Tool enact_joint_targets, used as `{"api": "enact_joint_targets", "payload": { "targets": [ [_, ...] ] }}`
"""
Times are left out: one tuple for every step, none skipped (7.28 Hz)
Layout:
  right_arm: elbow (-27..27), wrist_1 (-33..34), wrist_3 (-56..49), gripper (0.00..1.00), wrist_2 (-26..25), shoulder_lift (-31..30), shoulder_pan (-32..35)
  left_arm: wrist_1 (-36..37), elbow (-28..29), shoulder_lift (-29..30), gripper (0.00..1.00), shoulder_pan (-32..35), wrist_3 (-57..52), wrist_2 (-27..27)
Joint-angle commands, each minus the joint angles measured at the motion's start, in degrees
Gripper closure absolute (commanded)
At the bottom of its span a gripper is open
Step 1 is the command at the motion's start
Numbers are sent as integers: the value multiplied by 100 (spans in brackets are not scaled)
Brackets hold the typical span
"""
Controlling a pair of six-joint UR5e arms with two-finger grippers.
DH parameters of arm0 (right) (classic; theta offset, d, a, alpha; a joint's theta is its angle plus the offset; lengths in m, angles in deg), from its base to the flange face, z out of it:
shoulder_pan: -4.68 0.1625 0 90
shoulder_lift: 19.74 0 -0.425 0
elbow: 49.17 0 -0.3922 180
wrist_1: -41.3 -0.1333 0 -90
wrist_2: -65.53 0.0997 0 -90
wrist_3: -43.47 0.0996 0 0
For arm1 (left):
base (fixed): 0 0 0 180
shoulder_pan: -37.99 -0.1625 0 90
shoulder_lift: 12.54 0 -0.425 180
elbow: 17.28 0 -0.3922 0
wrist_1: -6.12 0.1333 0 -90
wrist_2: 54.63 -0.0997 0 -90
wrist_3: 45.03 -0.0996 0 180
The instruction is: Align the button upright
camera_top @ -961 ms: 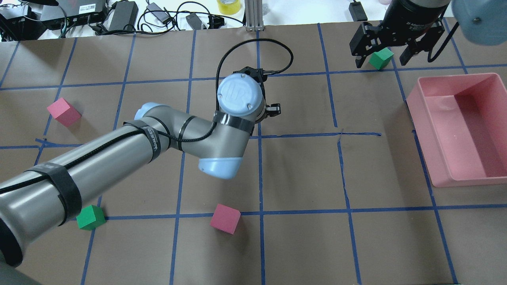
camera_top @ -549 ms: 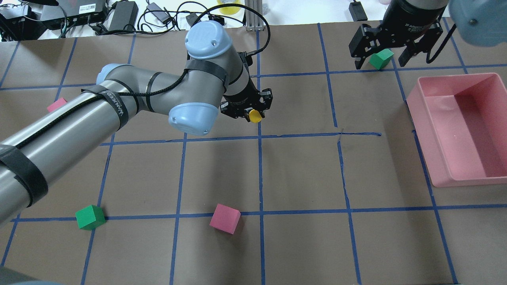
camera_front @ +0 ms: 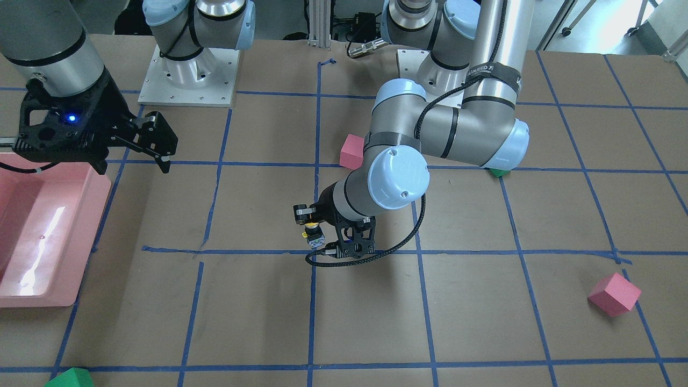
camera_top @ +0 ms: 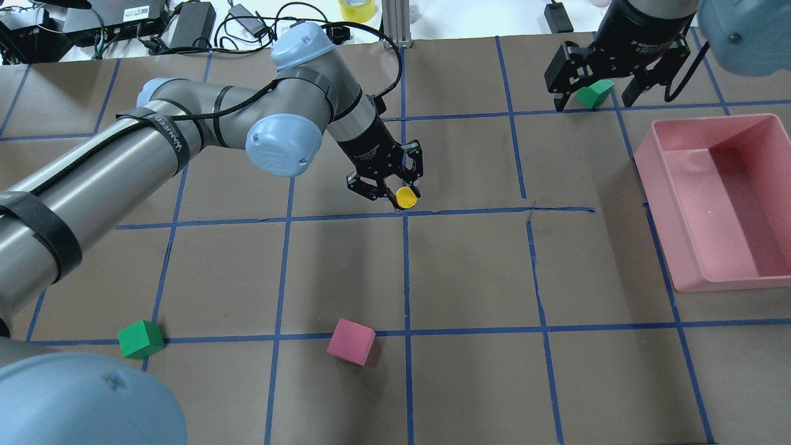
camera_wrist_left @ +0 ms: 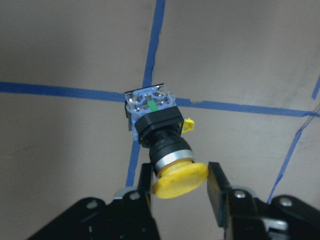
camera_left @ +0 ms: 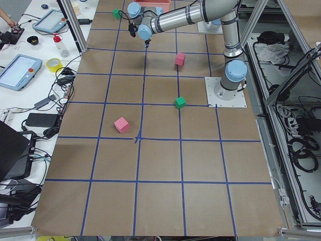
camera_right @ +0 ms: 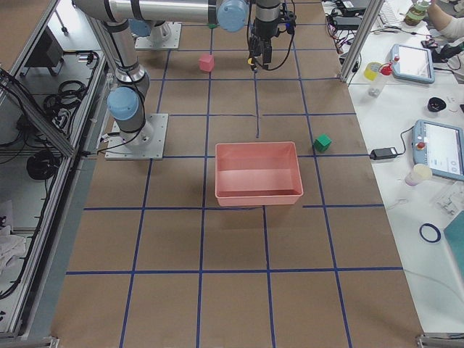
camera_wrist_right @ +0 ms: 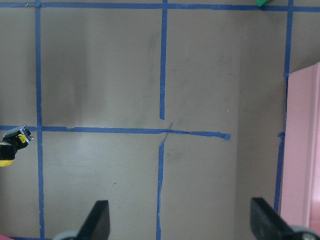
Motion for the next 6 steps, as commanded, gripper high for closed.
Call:
{"api": "enact_joint_targets", "payload": {
  "targets": [
    [0,0,-4,0,1,0,0,-161,333,202,100,-278,41,127],
    [0,0,-4,0,-8,0,0,-179,466,429,100,-331,198,127],
    [0,0,5,0,0,0,0,-344,519,562,100,-332,330,432],
    [0,0,-4,0,-17,0,0,-407,476,650,100,-340,331,522],
    [9,0,-4,0,-8,0,0,-407,459,651,100,-340,331,540],
    [9,0,-21,0,0,8,0,-407,406,660,100,-332,305,697]
  ]
}}
